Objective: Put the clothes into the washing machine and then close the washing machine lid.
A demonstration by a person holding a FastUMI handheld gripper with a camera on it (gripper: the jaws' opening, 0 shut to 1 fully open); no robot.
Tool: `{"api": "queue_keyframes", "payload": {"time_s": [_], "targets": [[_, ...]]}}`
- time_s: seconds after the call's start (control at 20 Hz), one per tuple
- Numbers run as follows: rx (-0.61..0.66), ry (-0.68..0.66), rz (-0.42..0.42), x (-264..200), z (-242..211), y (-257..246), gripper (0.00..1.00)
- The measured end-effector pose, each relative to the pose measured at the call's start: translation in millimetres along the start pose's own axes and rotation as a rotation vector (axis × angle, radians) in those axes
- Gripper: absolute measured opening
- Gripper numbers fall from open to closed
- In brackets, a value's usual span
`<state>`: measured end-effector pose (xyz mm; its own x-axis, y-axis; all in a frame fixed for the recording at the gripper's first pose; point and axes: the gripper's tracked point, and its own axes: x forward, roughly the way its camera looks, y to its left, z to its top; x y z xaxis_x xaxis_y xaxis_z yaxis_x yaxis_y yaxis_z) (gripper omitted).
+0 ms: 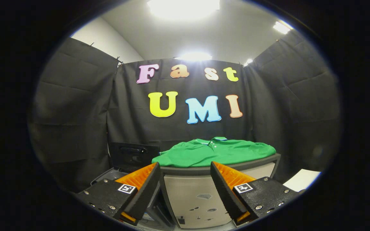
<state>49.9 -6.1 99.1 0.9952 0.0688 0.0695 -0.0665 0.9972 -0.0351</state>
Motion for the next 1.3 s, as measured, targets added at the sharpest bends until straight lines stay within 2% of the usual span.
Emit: {"api": "queue_keyframes", "payload": {"time_s": [0.5, 0.85, 1.05, 1.3], "targets": [[-0.008, -0.003, -0.018, 82.5, 47.8, -37.5, 0.95], [-0.003, 0.062, -0.012, 144.0, 64.2, -61.2, 0.95], [-0.052, 0.146, -0.012, 177.1, 59.8, -75.5, 0.96], [-0.026, 0.286, -0.034, 214.9, 29.5, -99.1, 0.96]]}}
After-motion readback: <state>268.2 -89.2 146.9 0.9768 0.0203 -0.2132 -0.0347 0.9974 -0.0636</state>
